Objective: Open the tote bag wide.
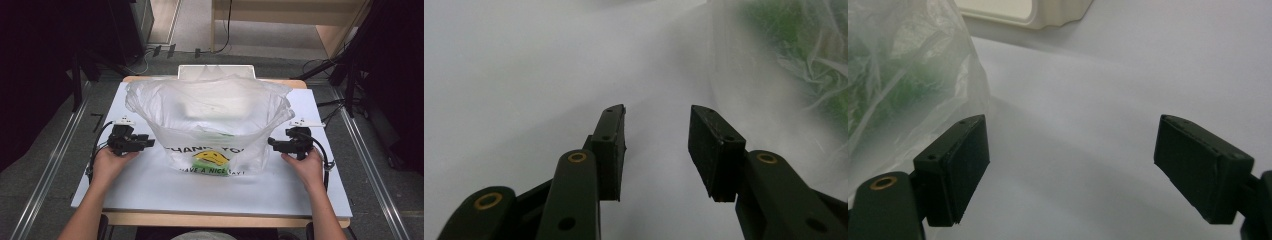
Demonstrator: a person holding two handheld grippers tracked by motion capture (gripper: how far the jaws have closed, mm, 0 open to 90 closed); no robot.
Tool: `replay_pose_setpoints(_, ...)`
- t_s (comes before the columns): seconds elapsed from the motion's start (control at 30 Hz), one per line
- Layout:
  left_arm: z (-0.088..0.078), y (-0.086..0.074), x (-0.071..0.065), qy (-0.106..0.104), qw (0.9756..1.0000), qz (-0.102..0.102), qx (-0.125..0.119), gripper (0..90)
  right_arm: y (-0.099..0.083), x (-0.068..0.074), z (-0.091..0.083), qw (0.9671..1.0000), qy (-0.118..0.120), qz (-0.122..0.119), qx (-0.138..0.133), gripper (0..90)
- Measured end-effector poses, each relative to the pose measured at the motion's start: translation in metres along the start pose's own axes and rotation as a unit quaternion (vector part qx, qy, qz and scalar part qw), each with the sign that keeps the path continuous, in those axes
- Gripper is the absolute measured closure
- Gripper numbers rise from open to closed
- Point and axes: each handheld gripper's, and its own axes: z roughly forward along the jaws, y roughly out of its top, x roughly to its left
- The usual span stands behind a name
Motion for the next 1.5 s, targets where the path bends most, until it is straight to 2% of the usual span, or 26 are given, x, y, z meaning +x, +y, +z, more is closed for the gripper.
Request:
replay_pose_setpoints(0.03, 0.0, 0.0, 0.001, -0.003, 1.0, -0.007, 0.001, 59.1, 0.0, -0.001, -0.001, 1.0, 0.008, 0.0, 0.001, 15.2)
replay_pose_setpoints(0.07, 0.001, 0.0, 0.002, -0.006, 0.9998, -0.016, 0.003, 54.7, -0.001, -0.001, -0.001, 0.9999, 0.012, 0.001, -0.001, 15.5)
replay_pose_setpoints(0.1, 0.001, 0.0, 0.002, -0.006, 0.9998, -0.016, 0.003, 50.1, -0.001, -0.002, -0.001, 0.9999, 0.013, 0.002, -0.002, 16.1)
replay_pose_setpoints(0.13, 0.002, 0.0, 0.007, -0.032, 0.9978, -0.056, 0.013, 48.2, -0.001, -0.002, -0.002, 1.0, 0.006, 0.003, 0.0, 17.2)
replay_pose_setpoints(0.17, 0.003, 0.0, 0.008, -0.037, 0.9975, -0.058, 0.013, 47.5, -0.001, -0.002, -0.002, 1.0, 0.005, 0.003, 0.0, 18.5)
replay_pose_setpoints(0.23, 0.003, 0.0, 0.007, -0.034, 0.9977, -0.058, 0.013, 45.7, -0.001, -0.003, -0.002, 1.0, 0.006, 0.004, -0.001, 20.1)
replay_pose_setpoints(0.3, 0.004, -0.001, 0.006, -0.028, 0.9984, -0.048, 0.013, 44.5, 0.0, -0.002, -0.002, 0.9999, 0.006, 0.004, -0.008, 22.3)
replay_pose_setpoints(0.37, 0.005, -0.002, 0.007, -0.026, 0.9983, -0.049, 0.014, 44.4, 0.0, -0.002, -0.002, 0.9999, 0.002, 0.003, -0.012, 23.9)
replay_pose_setpoints(0.7, 0.006, -0.002, 0.008, -0.026, 0.9984, -0.048, 0.016, 43.1, 0.0, -0.006, -0.004, 0.9998, 0.008, 0.008, -0.016, 28.6)
replay_pose_setpoints(1.2, 0.009, -0.002, 0.008, -0.03, 0.9982, -0.048, 0.02, 41.9, -0.001, -0.004, -0.004, 0.9999, 0.009, 0.0, -0.011, 31.3)
replay_pose_setpoints(1.3, 0.009, -0.002, 0.009, -0.039, 0.9979, -0.047, 0.021, 42.6, -0.001, -0.004, -0.004, 0.9999, 0.01, -0.001, -0.011, 31.9)
replay_pose_setpoints(1.33, 0.008, 0.0, 0.009, -0.049, 0.9977, -0.044, 0.018, 43.5, 0.001, -0.004, -0.005, 0.9998, 0.016, -0.004, -0.01, 33.4)
replay_pose_setpoints(1.43, 0.005, 0.007, 0.01, -0.054, 0.9979, -0.035, 0.006, 43.6, 0.005, -0.006, -0.008, 0.9994, 0.031, 0.004, -0.011, 35.5)
replay_pose_setpoints(1.5, 0.002, 0.012, 0.01, -0.063, 0.9977, -0.022, -0.002, 43.7, 0.01, -0.004, -0.011, 0.9989, 0.043, 0.002, -0.018, 37.8)
